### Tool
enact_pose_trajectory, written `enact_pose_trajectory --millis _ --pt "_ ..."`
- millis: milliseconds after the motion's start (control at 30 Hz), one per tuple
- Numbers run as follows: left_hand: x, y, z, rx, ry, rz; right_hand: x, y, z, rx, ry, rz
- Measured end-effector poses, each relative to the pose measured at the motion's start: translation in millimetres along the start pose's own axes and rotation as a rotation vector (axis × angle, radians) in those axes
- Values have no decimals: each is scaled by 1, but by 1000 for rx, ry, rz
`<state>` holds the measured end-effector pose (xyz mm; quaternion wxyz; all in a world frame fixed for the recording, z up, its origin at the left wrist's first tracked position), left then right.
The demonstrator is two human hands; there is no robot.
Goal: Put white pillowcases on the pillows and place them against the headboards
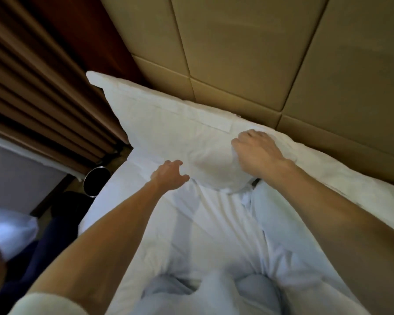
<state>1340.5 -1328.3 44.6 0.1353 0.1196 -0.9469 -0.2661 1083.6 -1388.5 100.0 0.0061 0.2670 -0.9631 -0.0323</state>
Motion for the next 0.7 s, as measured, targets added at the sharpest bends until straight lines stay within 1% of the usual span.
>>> enact_pose_trajectory --millis 67,133,233,300,400,500,633,700 --pt "8 11 23 -39 -14 -49 4 15 26 29 -47 -160" --pt "14 23 47 -78 -13 -111 6 30 50 -28 -147 -276" --pt "23 41 82 -99 36 -180 13 52 82 -191 -250 -300" --pt "24 57 104 -104 96 -218 15 63 101 -346 -207 -294" --pt "13 86 132 -105 188 -295 10 72 119 -601 -42 -306" --pt "-7 115 155 -75 280 -368 -6 78 125 -801 120 -353" --pt "-39 169 187 -19 327 -488 -56 92 129 -900 168 -423" --pt "-62 197 204 -45 327 -528 -95 102 130 -907 150 -458"
Point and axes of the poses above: each hand's wrist, its own y-axis away from the middle knuckle, its own z-axis out of the palm, x = y × z, the point moved 1 cm from there along -y, towards the middle knuckle, and after that the axes turned 4 degrees about z, right-handed, at the moved point
